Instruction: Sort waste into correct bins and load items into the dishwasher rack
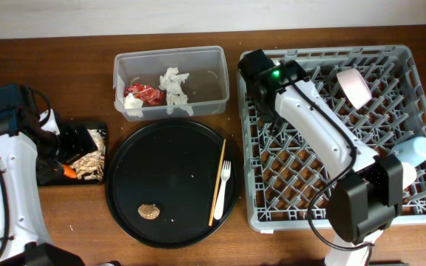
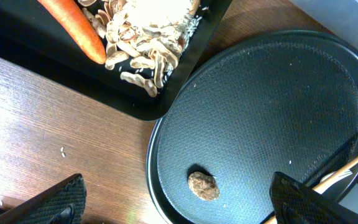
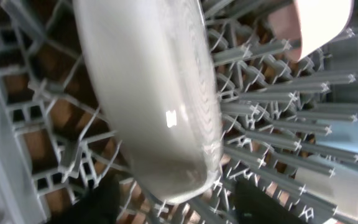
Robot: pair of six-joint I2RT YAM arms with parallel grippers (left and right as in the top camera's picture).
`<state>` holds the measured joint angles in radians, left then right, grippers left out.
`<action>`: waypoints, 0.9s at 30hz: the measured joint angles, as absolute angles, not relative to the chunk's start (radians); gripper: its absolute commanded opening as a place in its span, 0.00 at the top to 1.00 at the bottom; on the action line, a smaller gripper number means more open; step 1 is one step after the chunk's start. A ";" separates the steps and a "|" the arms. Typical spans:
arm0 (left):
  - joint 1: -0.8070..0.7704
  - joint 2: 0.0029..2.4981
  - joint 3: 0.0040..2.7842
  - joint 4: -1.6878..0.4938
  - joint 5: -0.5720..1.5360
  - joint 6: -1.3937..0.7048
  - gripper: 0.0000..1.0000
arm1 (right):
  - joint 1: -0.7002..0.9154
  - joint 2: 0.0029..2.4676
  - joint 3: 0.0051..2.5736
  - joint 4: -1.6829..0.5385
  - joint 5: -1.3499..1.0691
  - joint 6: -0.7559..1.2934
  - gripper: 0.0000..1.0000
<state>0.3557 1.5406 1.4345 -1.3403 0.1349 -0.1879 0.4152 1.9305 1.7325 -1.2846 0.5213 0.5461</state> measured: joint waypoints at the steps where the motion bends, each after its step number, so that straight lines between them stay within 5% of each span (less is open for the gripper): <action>1: 0.356 1.541 1.435 -1.340 0.135 -0.188 0.06 | 0.415 1.909 1.731 -1.290 0.497 0.547 0.21; 7: 0.311 1.541 1.435 -1.340 0.134 -0.184 0.06 | 0.415 1.548 1.741 -1.357 0.145 0.314 0.18; 12: -0.005 1.539 1.364 -1.366 0.138 -0.185 0.01 | 0.378 1.574 1.741 -1.402 0.054 0.278 0.11; 16: -0.143 1.535 1.126 -1.307 0.143 -0.380 0.01 | 0.226 1.574 1.740 -1.431 0.043 0.252 0.10; 20: -0.151 1.526 0.922 -1.115 0.215 -0.513 0.01 | 0.075 1.574 1.739 -1.474 0.040 0.210 0.10; 27: -0.151 1.527 0.792 -0.977 0.217 -0.657 0.01 | 0.066 1.574 1.737 -1.485 0.039 0.205 0.10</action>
<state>-0.1513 1.5269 0.7921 -0.9771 0.2169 -0.6571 0.0658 1.5738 1.7370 -1.4849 0.0391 0.2050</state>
